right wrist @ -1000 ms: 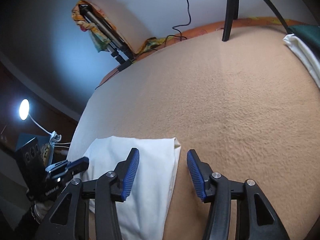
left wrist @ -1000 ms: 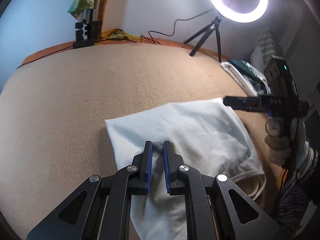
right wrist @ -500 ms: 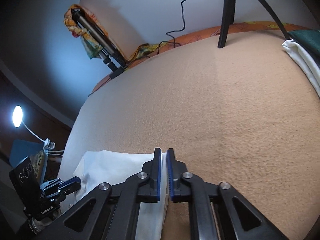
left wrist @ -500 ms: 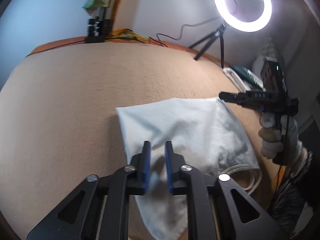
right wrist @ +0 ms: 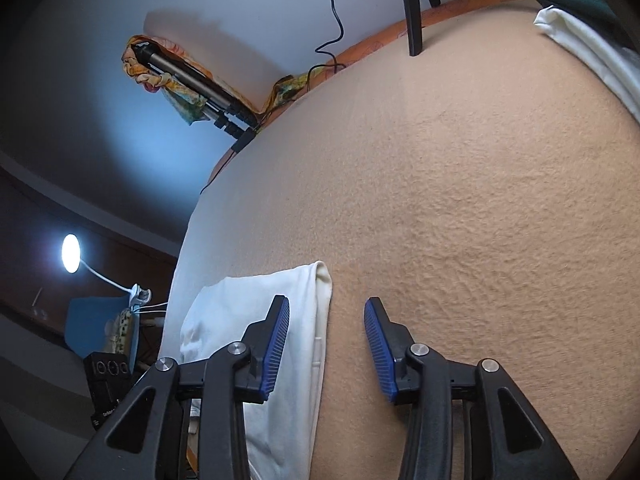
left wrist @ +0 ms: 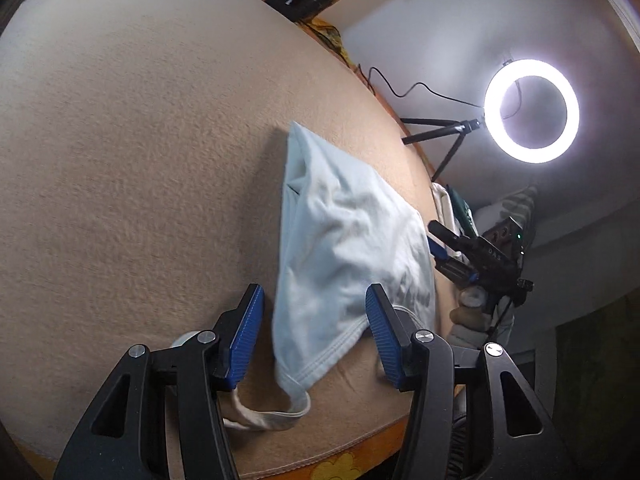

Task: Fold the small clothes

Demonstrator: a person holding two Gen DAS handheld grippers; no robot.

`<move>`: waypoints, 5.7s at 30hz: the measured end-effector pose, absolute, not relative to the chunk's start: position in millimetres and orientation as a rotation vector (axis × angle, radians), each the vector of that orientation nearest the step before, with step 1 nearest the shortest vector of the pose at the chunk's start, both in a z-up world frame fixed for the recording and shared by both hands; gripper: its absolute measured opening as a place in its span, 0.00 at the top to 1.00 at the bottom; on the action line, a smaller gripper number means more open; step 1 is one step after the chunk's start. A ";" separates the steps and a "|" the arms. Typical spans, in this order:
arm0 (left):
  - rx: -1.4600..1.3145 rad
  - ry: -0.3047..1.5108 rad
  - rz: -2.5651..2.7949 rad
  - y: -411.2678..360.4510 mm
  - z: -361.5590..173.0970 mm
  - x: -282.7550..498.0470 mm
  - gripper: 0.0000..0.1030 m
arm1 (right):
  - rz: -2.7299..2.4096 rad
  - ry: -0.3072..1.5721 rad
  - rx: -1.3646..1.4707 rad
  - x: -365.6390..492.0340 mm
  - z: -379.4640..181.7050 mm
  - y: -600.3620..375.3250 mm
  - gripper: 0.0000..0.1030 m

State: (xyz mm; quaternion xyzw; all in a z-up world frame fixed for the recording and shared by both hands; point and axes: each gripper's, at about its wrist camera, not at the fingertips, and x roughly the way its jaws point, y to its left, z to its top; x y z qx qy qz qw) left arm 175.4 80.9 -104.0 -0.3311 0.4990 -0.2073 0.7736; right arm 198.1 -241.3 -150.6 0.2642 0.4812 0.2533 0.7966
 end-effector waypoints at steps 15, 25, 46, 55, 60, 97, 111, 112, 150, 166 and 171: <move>-0.659 1.062 -0.468 59.3 -104.3 188.8 0.84 | 0.631 1.041 0.577 210.8 -161.4 -210.8 0.80; -0.546 0.999 -0.458 48.7 -82.0 179.6 0.91 | 0.580 0.978 0.439 194.7 -135.0 -195.9 0.95; -0.732 1.062 -0.525 73.5 -110.8 190.1 0.62 | 0.611 1.022 0.602 204.9 -159.0 -229.0 0.53; -0.637 1.057 -0.492 56.8 -105.8 196.5 0.88 | 0.628 1.047 0.488 204.2 -157.7 -190.1 0.88; -0.511 0.991 -0.489 43.1 -82.2 186.3 0.89 | 0.589 0.975 0.408 192.4 -132.0 -187.9 0.95; -0.056 0.708 -0.796 -190.3 12.2 174.9 0.90 | 0.228 0.678 0.189 90.7 19.2 -385.2 0.95; -0.015 0.658 -0.907 -305.2 19.8 216.5 0.90 | 0.064 0.649 0.153 116.9 40.8 -492.7 0.95; -0.018 0.655 -0.907 -312.0 19.2 222.2 0.90 | 0.059 0.647 0.147 120.7 41.6 -497.9 0.95; 0.093 0.688 -0.679 -384.7 -11.2 283.2 0.19 | -0.200 0.718 -0.080 265.2 -9.4 -569.5 0.27; 0.074 0.646 -0.689 -345.4 26.5 242.7 0.19 | -0.200 0.648 -0.049 210.2 19.2 -524.2 0.00; 0.078 0.616 -0.682 -320.2 43.4 224.7 0.19 | -0.193 0.635 -0.036 185.4 31.6 -498.0 0.00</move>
